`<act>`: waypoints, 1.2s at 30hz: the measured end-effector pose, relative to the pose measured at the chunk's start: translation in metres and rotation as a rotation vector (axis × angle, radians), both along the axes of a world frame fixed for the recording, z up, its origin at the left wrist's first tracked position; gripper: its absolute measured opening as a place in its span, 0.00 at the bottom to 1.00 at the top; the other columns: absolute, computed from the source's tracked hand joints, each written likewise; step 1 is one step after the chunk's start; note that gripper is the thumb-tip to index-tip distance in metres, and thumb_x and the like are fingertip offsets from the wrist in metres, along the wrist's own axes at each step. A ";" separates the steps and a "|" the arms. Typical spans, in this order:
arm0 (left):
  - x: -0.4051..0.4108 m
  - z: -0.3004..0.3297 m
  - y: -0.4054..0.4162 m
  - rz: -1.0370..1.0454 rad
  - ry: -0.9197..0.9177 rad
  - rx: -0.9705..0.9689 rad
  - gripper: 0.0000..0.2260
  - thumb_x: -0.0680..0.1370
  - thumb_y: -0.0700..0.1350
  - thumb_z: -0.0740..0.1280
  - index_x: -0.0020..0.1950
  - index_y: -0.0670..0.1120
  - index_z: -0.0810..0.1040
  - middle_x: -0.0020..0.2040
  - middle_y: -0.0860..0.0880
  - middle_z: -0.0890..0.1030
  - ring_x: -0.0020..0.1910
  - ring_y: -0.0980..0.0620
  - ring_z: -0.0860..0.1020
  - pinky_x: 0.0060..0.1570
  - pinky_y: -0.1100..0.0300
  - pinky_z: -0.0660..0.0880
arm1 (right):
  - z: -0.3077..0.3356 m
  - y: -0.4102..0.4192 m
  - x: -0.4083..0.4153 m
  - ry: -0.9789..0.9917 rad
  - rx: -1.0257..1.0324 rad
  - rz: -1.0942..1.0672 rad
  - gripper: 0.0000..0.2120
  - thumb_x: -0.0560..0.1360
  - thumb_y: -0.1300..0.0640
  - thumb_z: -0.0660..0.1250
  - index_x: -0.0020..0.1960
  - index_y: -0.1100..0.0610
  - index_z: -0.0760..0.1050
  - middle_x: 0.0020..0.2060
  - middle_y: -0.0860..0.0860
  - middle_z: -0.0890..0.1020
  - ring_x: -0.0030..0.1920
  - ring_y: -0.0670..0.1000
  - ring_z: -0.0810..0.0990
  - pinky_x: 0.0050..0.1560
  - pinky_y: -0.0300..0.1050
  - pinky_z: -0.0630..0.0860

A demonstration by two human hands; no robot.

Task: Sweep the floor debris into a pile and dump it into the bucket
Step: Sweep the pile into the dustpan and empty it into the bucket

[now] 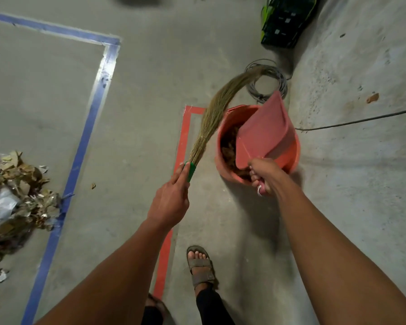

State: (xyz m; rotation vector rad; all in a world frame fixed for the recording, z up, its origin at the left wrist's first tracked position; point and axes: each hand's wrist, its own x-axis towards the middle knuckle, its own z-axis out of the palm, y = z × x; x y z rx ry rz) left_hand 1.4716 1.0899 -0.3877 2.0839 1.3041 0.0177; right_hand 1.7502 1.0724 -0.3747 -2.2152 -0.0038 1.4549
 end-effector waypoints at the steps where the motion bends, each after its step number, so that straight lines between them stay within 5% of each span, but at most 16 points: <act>1: -0.009 0.002 0.003 0.029 -0.006 0.000 0.30 0.87 0.44 0.57 0.85 0.55 0.48 0.84 0.53 0.54 0.69 0.39 0.75 0.66 0.44 0.75 | 0.002 0.007 -0.012 0.004 0.043 -0.015 0.11 0.78 0.62 0.59 0.38 0.53 0.66 0.25 0.49 0.65 0.19 0.44 0.59 0.22 0.34 0.57; 7: -0.096 0.003 0.024 0.216 -0.041 0.001 0.27 0.86 0.44 0.57 0.85 0.53 0.54 0.83 0.51 0.60 0.77 0.43 0.68 0.74 0.48 0.67 | 0.012 0.050 -0.110 0.098 0.173 0.094 0.14 0.79 0.59 0.62 0.36 0.50 0.64 0.23 0.46 0.63 0.20 0.44 0.58 0.22 0.34 0.55; 22: -0.384 -0.038 0.020 0.529 0.068 -0.043 0.27 0.85 0.44 0.59 0.84 0.52 0.57 0.82 0.48 0.63 0.75 0.42 0.70 0.72 0.42 0.70 | -0.020 0.104 -0.430 0.345 0.181 0.319 0.13 0.77 0.59 0.62 0.36 0.51 0.64 0.25 0.46 0.62 0.22 0.44 0.56 0.21 0.34 0.55; 36: -0.410 -0.190 -0.028 0.660 0.043 -0.283 0.25 0.86 0.47 0.59 0.84 0.53 0.59 0.82 0.50 0.65 0.77 0.46 0.68 0.76 0.48 0.66 | -0.133 0.096 -0.494 0.473 0.134 0.257 0.15 0.80 0.59 0.62 0.36 0.51 0.64 0.24 0.46 0.60 0.20 0.44 0.55 0.18 0.35 0.54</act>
